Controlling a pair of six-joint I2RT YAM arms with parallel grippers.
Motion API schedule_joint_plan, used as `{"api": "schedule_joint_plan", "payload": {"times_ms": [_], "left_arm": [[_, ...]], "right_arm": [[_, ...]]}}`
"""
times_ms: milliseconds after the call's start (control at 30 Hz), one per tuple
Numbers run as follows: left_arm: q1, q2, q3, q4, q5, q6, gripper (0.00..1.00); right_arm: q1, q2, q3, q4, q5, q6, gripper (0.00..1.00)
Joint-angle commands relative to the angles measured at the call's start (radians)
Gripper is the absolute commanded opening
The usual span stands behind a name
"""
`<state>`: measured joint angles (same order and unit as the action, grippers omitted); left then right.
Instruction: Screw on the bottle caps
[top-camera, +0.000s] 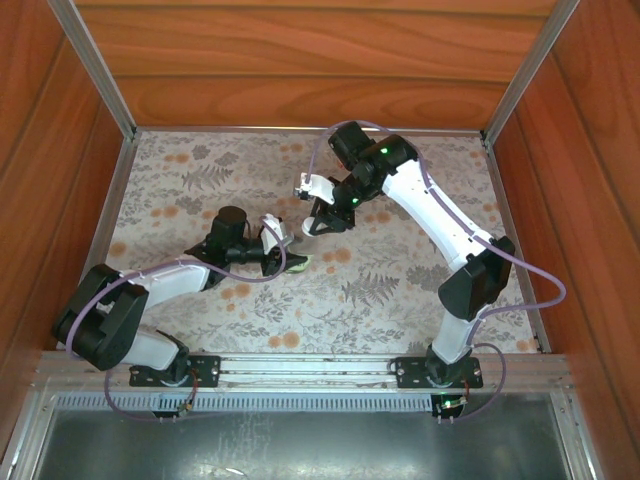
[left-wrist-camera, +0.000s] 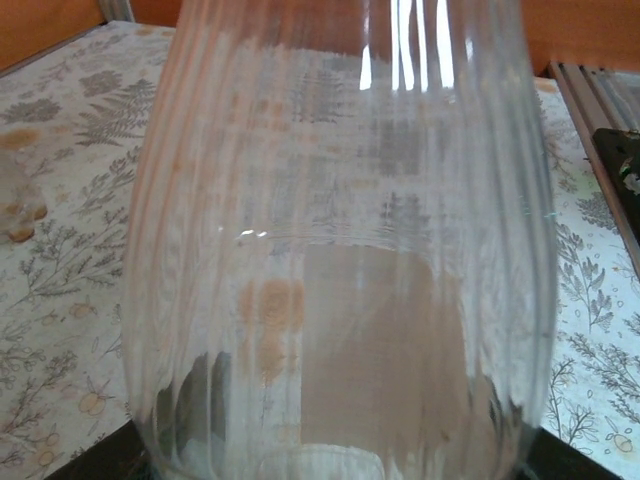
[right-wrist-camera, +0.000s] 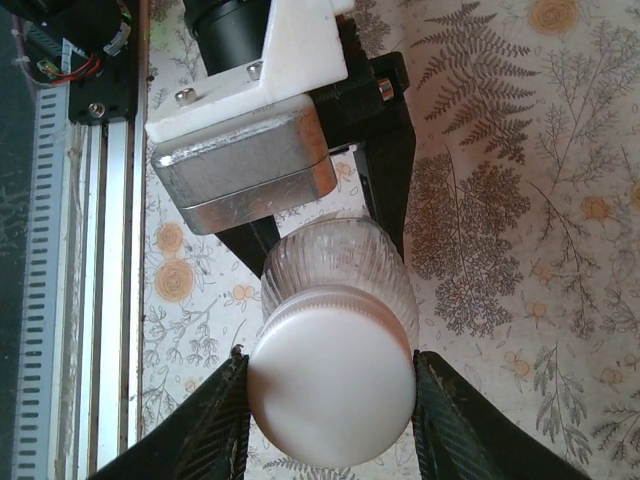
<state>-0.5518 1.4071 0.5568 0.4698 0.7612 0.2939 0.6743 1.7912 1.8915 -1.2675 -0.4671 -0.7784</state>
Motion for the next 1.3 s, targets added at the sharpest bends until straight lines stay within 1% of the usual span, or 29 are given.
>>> {"api": "schedule_joint_plan", "payload": {"times_ms": [0,33,100,133,200,300,367,433,467,567,633,700,767,833,933,1000,1067,1133,1167,1267], "left_arm": [[0.006,-0.037,0.025,-0.005,-0.114,0.007,0.51],[0.005,-0.043,0.024,-0.005,-0.158,0.01,0.5],[0.0,-0.059,0.019,-0.005,-0.278,0.028,0.5],[-0.004,-0.066,0.015,-0.006,-0.327,0.043,0.5],[-0.018,-0.077,0.01,-0.005,-0.438,0.078,0.5],[-0.033,-0.082,0.009,-0.005,-0.536,0.104,0.5],[-0.043,-0.079,0.009,-0.003,-0.588,0.12,0.5],[-0.056,-0.079,0.007,-0.001,-0.64,0.142,0.5],[-0.065,-0.079,0.006,0.0,-0.669,0.151,0.5],[-0.079,-0.08,0.003,0.0,-0.719,0.178,0.5],[-0.082,-0.08,0.001,-0.001,-0.729,0.191,0.5],[-0.084,-0.081,-0.003,0.0,-0.727,0.196,0.5],[-0.084,-0.079,-0.005,0.0,-0.71,0.198,0.5],[-0.084,-0.072,-0.007,-0.002,-0.676,0.203,0.5],[-0.082,-0.051,-0.008,-0.002,-0.577,0.204,0.5],[-0.08,-0.035,-0.006,-0.002,-0.478,0.198,0.5],[-0.077,-0.023,-0.002,-0.004,-0.39,0.181,0.5],[-0.071,-0.016,0.004,-0.005,-0.324,0.161,0.5],[-0.066,-0.013,0.007,-0.005,-0.292,0.152,0.5],[-0.052,-0.009,0.018,-0.006,-0.19,0.129,0.5]], "right_arm": [[0.008,-0.012,-0.009,0.012,0.014,0.136,0.32],[0.007,-0.012,-0.012,0.025,0.023,0.188,0.31],[0.007,-0.004,-0.01,0.046,0.064,0.369,0.3],[0.008,0.007,0.002,0.04,0.075,0.435,0.31],[0.007,0.027,0.018,0.014,0.081,0.544,0.33],[0.008,0.029,-0.023,0.041,0.078,0.715,0.31],[0.007,0.018,-0.064,0.066,0.073,0.823,0.29],[-0.005,0.007,-0.108,0.1,0.054,0.972,0.25],[-0.011,0.001,-0.131,0.118,0.022,1.045,0.25],[-0.018,-0.01,-0.179,0.147,0.017,1.222,0.24],[-0.024,-0.012,-0.196,0.155,0.0,1.287,0.26],[-0.029,-0.017,-0.203,0.166,-0.027,1.314,0.28],[-0.034,-0.027,-0.203,0.176,-0.013,1.315,0.31],[-0.045,-0.036,-0.198,0.18,-0.004,1.301,0.37],[-0.053,-0.066,-0.19,0.226,-0.007,1.185,0.58],[-0.058,-0.106,-0.191,0.26,0.009,1.031,0.71],[-0.061,-0.162,-0.202,0.283,0.038,0.846,0.78],[-0.061,-0.197,-0.211,0.287,0.056,0.663,0.82],[-0.059,-0.209,-0.212,0.275,0.052,0.552,0.82],[-0.059,-0.242,-0.233,0.261,0.0,0.321,0.82]]}}
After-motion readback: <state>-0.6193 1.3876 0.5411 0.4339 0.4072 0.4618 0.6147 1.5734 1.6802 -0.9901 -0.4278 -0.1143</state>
